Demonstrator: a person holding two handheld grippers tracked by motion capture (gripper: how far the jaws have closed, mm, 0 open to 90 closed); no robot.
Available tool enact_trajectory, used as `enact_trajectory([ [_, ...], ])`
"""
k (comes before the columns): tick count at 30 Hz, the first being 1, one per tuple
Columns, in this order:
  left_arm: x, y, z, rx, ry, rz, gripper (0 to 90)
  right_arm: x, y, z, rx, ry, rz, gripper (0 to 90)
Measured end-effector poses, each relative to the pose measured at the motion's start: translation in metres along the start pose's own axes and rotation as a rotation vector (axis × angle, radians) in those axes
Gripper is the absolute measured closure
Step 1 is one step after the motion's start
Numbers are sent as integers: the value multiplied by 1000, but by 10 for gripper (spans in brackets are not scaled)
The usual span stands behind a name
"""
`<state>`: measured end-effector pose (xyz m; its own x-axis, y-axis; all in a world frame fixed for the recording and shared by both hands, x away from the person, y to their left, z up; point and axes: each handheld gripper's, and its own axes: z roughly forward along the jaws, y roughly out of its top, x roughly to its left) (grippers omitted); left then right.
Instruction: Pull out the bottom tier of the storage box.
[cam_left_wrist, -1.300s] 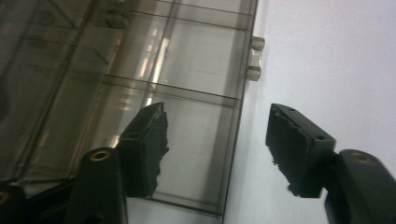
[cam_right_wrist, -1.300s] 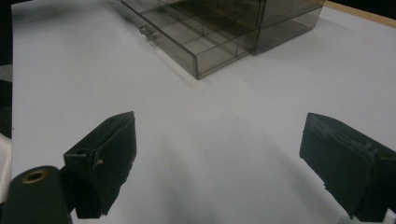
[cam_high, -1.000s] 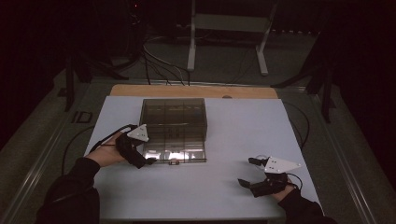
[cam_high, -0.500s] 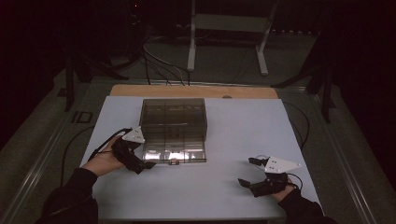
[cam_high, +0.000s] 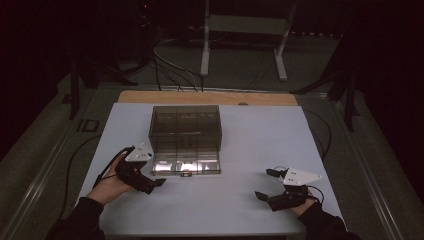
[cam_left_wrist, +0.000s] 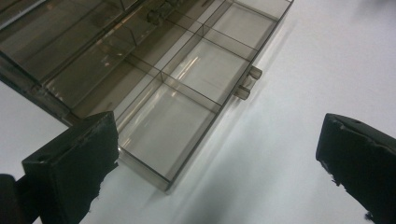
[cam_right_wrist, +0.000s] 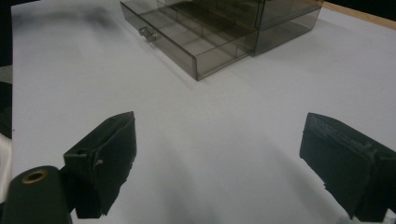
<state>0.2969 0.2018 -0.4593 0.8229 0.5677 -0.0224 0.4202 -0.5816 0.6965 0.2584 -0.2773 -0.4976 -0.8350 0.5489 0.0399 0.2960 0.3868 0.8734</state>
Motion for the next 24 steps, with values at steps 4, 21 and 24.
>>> enact_trajectory([
  [4,-7,-4,-3,-29,15,-7,0,0,0,0,1,-3,-3,109],
  [21,-31,-30,-2,-94,98,-36,0,1,0,0,1,-4,-5,109],
  [24,-36,-33,-3,-103,111,-53,0,0,0,-1,1,-6,-3,109],
])
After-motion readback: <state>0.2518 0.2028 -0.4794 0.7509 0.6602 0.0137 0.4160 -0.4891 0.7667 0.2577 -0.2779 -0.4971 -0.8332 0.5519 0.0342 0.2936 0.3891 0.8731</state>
